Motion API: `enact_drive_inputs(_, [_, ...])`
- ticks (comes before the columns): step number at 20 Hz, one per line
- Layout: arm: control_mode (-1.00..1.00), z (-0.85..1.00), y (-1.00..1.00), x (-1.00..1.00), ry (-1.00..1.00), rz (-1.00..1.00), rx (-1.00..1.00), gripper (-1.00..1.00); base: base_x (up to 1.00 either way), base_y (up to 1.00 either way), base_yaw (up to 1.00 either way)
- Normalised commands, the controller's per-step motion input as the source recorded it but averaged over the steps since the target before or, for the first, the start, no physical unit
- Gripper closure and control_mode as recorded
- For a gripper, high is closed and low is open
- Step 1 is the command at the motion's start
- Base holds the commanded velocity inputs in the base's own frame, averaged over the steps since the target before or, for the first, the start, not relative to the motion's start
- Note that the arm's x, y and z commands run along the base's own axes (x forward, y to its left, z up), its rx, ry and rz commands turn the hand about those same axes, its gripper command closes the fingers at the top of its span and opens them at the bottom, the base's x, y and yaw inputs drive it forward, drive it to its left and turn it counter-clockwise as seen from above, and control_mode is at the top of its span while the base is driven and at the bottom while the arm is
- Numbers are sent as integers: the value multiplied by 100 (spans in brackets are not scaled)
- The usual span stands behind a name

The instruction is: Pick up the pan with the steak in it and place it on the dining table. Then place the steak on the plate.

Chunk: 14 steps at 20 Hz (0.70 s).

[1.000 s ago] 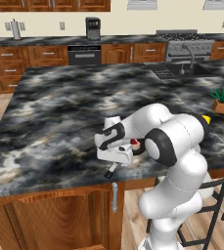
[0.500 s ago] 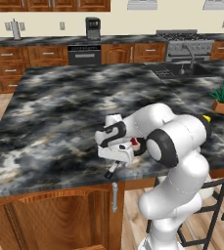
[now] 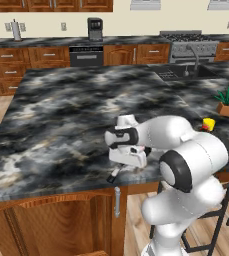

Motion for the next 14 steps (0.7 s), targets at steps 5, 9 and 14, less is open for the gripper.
enact_drive_inputs(5, [-100, 29, -33, -66, -5, -5, 0, -100, 0, 0, 0])
enact_drive_inputs(9, [-100, 74, -12, -39, -19, -1, 6, -100, 0, 0, 0])
enact_drive_inputs(14, [-100, 69, -4, -18, -31, 0, 11, -100, 0, 0, 0])
